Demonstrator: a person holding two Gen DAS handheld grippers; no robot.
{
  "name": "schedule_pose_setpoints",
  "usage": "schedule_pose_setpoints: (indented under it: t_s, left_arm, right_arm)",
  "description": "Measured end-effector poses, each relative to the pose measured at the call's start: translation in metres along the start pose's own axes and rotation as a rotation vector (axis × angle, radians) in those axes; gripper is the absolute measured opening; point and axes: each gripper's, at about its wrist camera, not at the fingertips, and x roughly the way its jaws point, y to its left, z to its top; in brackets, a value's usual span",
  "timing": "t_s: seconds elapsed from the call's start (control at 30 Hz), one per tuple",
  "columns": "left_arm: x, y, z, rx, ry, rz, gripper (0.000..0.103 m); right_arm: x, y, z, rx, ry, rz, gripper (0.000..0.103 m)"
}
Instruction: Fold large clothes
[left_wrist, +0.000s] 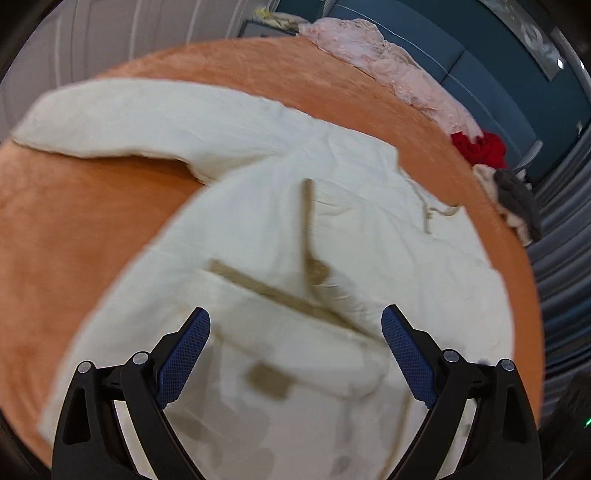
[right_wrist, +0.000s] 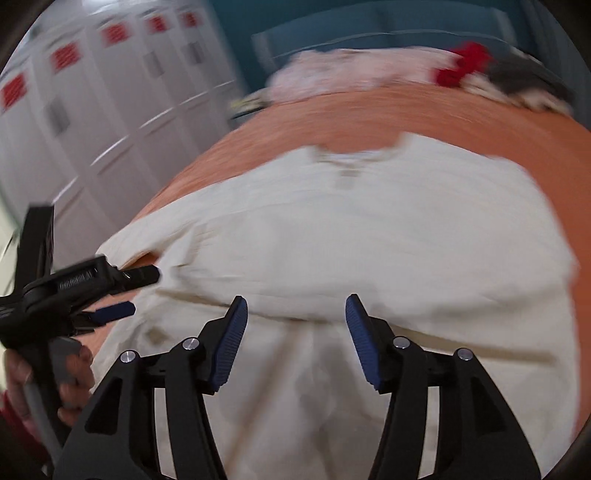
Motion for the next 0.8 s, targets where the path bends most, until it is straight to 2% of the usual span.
schedule_pose_setpoints:
  t_s: [0.1,0.17,0.27,0.33,0.37,0.4,0.43,0.5,0.57,0.63,0.67,0.73,0.8]
  left_arm:
    - [0.022,-0.014,0.003,-0.059,0.029,-0.052,0.092]
    - [0.038,-0.021,0.004,-0.075,0.053,-0.057,0.092]
    - [0.046,-0.028,0.007,-0.063,0.033,-0.006,0.085]
    - [0.047,-0.032,0.012,-0.04,0.037,-0.001,0.046]
    - [0.047,-0.031,0.016,-0.033,0.037,0.02,0.036]
    - [0.044,-0.03,0.017,-0.03,0.028,0.033,0.017]
    - [0.041,-0.027,0.022,-0.026,0.013,0.04,0.009]
    - [0.031,-0.023,0.03,-0.006,-0.021,0.043,0.006]
    - [0.024,-0.018,0.038,0.029,-0.062,0.078,0.005]
    - [0.019,-0.012,0.043,0.042,-0.086,0.102,0.004]
    - [0.017,-0.008,0.044,0.043,-0.095,0.114,0.004]
    - [0.021,0.001,0.045,0.042,-0.086,0.131,0.004]
    - [0.03,0.008,0.038,0.048,-0.065,0.149,0.004]
  right_arm:
    - [-0.022,-0.052,-0.006,0.119,-0.016,-0.085,0.054]
    - [-0.034,-0.09,-0.008,0.216,-0.026,-0.135,0.055]
    - [-0.038,-0.126,-0.006,0.305,-0.044,-0.168,0.056]
    - [-0.036,-0.146,-0.001,0.371,-0.054,-0.157,0.056]
    - [-0.033,-0.153,-0.002,0.401,-0.057,-0.142,0.056]
    - [-0.029,-0.161,0.0,0.439,-0.061,-0.127,0.056]
    - [-0.025,-0.165,0.002,0.461,-0.064,-0.112,0.056]
    - [-0.016,-0.175,0.009,0.509,-0.073,-0.09,0.056]
    - [-0.006,-0.181,0.015,0.545,-0.071,-0.073,0.053]
    - [0.001,-0.188,0.022,0.594,-0.081,-0.036,0.032]
    - [-0.001,-0.188,0.023,0.6,-0.09,-0.03,0.015]
    - [-0.008,-0.178,0.029,0.568,-0.133,-0.026,0.012]
    - [-0.012,-0.16,0.032,0.463,-0.145,-0.108,0.011]
